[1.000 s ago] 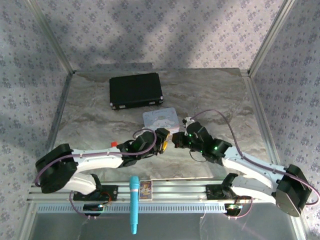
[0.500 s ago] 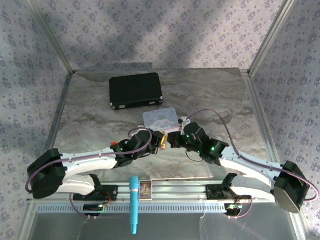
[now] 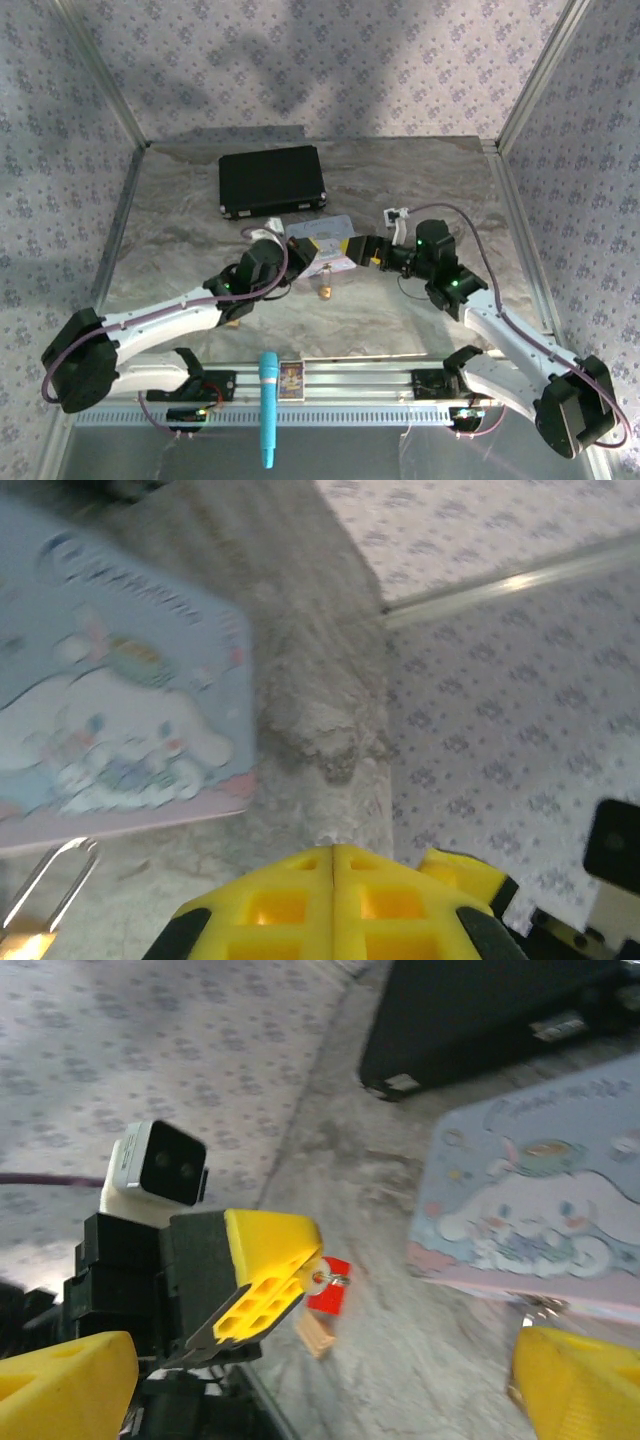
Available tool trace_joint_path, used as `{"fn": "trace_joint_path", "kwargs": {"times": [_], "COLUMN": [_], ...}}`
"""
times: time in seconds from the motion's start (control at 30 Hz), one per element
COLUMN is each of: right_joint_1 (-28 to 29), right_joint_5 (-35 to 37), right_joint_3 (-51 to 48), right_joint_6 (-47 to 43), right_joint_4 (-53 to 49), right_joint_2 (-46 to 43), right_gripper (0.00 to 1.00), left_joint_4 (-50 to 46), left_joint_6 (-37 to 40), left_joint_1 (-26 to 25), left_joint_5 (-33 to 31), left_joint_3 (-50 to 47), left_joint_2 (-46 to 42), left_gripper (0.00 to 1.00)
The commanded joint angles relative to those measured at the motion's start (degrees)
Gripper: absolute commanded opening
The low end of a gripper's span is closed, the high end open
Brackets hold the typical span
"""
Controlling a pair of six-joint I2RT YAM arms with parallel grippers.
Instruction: Unlock the padlock with the key
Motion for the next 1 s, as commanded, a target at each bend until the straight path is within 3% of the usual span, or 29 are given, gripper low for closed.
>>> {"fn": "trace_joint_path", "kwargs": {"times": [0.0,0.23,0.43,0.63,0.97], "right_joint_1": [-1.65,-0.45,1.09,5.42,5.89], "right_joint_5": [-8.25,-6.32,-7.98,-8.29,-7.9], "right_joint_3": [2.19,0.05,-2.66,0.01,-1.21], "right_joint_6": [2.3,5.05,9.09,2.55,3.19], "right_joint_4": [9.33,21.63,34.01,27.5,31.15], "right_joint_2": [-0.93,-1.81,-2.55,-4.11,-2.46], "right_gripper": [0.91,0.71,0.64,0.53,0.38], "left_joint_4": [-0.56,-0.49,2.12,5.93,7.65], "left_joint_6": [22.0,31.74,31.09,29.17,28.5], "left_joint_1": [0.34,0.45,0.46,0.23,-0.85], "left_joint_5": [10.6,19.59,24.49,25.0,25.23], "left_joint_3": [7.81,10.8,12.0,11.77,12.24], "left_joint_2": [-3.45,-8.43,-7.86,-7.23,-6.6], "left_gripper": [0.0,0.0,0.0,0.0,0.0]}}
